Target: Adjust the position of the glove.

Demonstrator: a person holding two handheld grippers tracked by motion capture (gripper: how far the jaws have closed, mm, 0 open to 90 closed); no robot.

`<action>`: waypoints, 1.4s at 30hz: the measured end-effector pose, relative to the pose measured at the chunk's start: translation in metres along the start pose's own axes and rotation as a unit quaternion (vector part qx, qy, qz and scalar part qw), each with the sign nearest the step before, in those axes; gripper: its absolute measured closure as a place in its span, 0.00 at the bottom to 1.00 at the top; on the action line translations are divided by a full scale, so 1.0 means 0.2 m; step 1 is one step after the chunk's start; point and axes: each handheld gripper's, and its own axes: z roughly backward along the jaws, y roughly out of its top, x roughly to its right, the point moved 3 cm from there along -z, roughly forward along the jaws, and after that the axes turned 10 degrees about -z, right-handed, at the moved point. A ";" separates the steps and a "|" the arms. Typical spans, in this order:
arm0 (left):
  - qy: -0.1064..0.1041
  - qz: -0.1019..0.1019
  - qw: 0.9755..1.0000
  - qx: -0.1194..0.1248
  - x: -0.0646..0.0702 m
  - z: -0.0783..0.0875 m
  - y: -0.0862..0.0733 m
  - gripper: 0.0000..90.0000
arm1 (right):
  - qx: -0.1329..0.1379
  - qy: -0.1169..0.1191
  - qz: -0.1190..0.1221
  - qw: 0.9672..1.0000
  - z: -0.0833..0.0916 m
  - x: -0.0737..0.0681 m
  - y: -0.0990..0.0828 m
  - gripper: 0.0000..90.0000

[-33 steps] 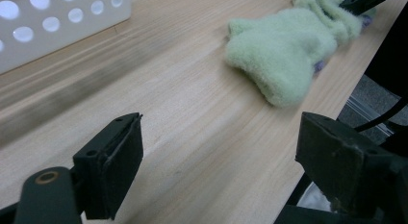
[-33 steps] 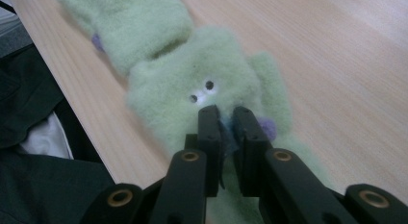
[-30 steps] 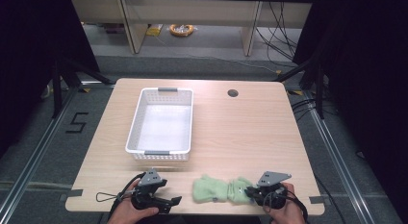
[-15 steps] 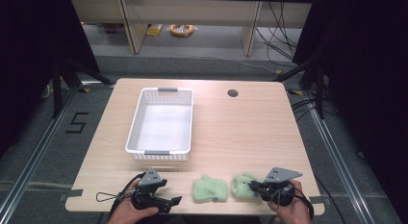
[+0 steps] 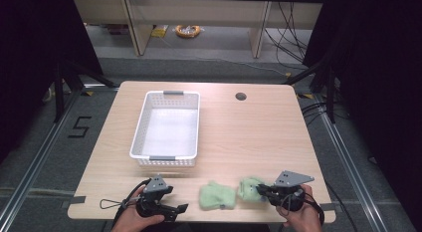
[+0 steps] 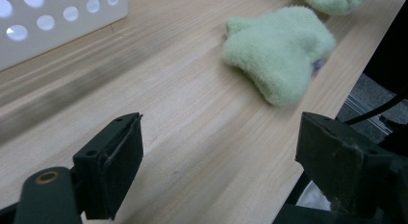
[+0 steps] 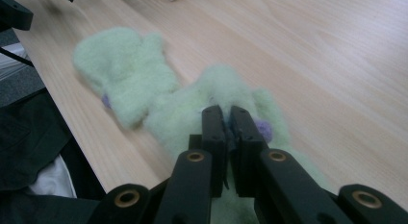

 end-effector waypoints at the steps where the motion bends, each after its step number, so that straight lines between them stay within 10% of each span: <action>1: 0.001 0.006 1.000 0.004 0.00 0.00 0.00 0.18 | 0.007 0.001 0.007 1.000 0.00 0.00 0.01 0.96; 42: 0.005 0.010 1.000 0.010 0.00 0.00 0.01 0.18 | 0.011 0.072 0.069 0.995 -0.26 -0.36 0.26 0.97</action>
